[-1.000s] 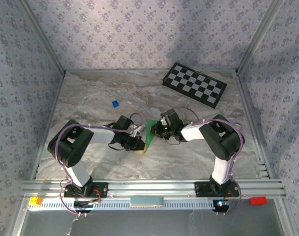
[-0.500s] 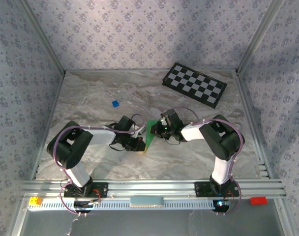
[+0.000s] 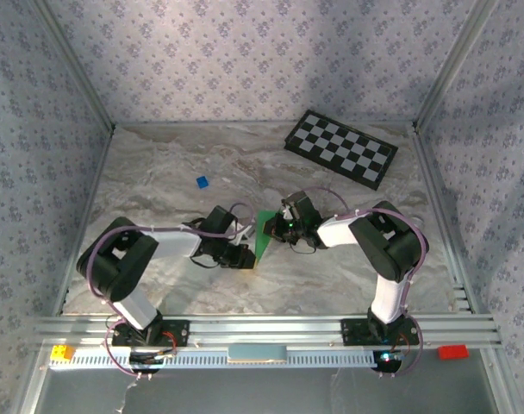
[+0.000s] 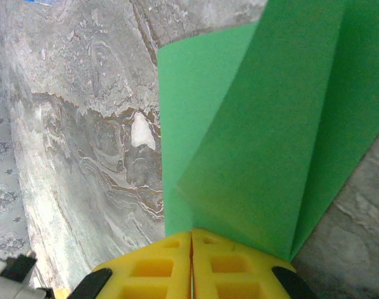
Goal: Fold a paper plane with a square sheet of paper (pick it up from the middle)
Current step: Fold the wing for the fifth time at the center of the table.
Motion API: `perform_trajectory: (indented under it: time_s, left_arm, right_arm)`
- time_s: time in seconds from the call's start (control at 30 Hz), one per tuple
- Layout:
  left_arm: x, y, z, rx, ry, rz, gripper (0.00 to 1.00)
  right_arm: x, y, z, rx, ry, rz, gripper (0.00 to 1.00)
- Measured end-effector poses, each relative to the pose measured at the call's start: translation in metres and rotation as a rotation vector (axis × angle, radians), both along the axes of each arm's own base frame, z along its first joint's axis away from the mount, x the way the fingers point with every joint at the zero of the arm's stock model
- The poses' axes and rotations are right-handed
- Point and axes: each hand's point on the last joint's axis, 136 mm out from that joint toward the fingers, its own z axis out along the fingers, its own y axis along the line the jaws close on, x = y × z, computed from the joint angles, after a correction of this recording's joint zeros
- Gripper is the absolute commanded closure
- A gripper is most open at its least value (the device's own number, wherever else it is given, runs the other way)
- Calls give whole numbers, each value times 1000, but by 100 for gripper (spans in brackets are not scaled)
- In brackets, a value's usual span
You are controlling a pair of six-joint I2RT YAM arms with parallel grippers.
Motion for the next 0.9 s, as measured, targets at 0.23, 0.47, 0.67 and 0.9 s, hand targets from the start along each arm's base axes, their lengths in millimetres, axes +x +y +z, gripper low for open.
perform_trajectory:
  time_s: [0.23, 0.47, 0.67, 0.9]
  left_arm:
    - [-23, 23, 12, 60, 24, 22, 74]
    - [3, 17, 52, -18, -36, 100, 85]
    - [39, -17, 69, -94, -25, 111, 94]
    - [53, -34, 48, -84, 43, 120, 98]
  right_arm:
    - [0, 0, 0, -3, 4, 0, 90]
    - [0, 0, 0, -5, 6, 0, 90]
    - [0, 0, 0, -5, 6, 0, 90]
    - [0, 0, 0, -5, 6, 0, 90]
